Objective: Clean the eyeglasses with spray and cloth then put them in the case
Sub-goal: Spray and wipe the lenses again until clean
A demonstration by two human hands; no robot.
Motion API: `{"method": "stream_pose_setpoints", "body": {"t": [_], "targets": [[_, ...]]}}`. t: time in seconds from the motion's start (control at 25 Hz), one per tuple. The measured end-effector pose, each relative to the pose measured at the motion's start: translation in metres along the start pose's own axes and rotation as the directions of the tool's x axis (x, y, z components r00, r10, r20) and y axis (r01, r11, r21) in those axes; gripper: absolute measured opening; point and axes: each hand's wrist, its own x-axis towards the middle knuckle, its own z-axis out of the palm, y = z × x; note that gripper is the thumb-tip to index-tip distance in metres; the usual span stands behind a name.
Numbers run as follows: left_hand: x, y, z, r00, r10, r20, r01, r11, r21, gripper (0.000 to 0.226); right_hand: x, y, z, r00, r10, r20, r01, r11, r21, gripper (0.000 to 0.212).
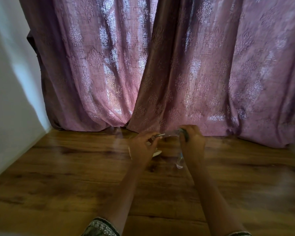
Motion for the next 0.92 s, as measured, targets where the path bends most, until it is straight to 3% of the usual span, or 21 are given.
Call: {"method": "stream_pose_setpoints", "body": {"t": [0.12,0.2,0.32,0.4,0.48,0.56,0.68,0.76,0.84,0.92], "targets": [[0.0,-0.001,0.001,1.0,0.001,-0.002,-0.001,1.0,0.013,0.021,-0.01,-0.019,0.014,0.981,-0.18,0.078,0.178,0.984,0.022,0.019],[0.001,0.0,-0.001,1.0,0.021,-0.016,-0.021,1.0,0.009,0.016,-0.008,-0.011,0.01,0.98,-0.189,0.058,0.189,0.982,0.014,0.021],[0.002,0.001,-0.005,0.999,0.022,-0.031,-0.023,1.0,-0.017,0.012,-0.002,0.02,-0.003,0.999,0.053,-0.01,-0.053,0.998,0.014,0.018],[0.003,-0.001,-0.004,1.0,0.001,-0.031,-0.002,1.0,-0.029,0.014,0.0,0.04,-0.007,0.964,0.265,0.004,-0.265,0.961,0.075,0.017],[0.005,-0.001,-0.004,0.998,-0.048,-0.048,0.047,0.998,-0.031,0.019,-0.001,0.049,-0.007,0.923,0.385,-0.012,-0.376,0.907,0.19,0.015],[0.012,-0.003,-0.006,0.992,-0.1,-0.082,0.094,0.993,-0.074,0.023,-0.004,0.053,-0.005,0.834,0.551,0.031,-0.526,0.775,0.351,0.016],[0.027,-0.008,-0.013,0.972,-0.23,-0.046,0.208,0.937,-0.282,0.014,-0.015,0.061,0.001,0.538,0.802,0.258,-0.81,0.408,0.42,0.026],[0.037,-0.01,-0.021,0.943,-0.331,0.028,0.308,0.839,-0.449,0.01,-0.021,0.058,0.002,0.47,0.783,0.407,-0.868,0.328,0.372,0.024],[0.044,-0.008,-0.027,0.892,-0.432,0.137,0.435,0.733,-0.524,0.012,-0.021,0.047,-0.001,0.506,0.681,0.529,-0.857,0.327,0.399,0.028],[0.046,-0.008,-0.031,0.808,-0.529,0.261,0.582,0.647,-0.492,0.014,-0.018,0.038,-0.003,0.582,0.561,0.588,-0.813,0.416,0.408,0.035]]}}
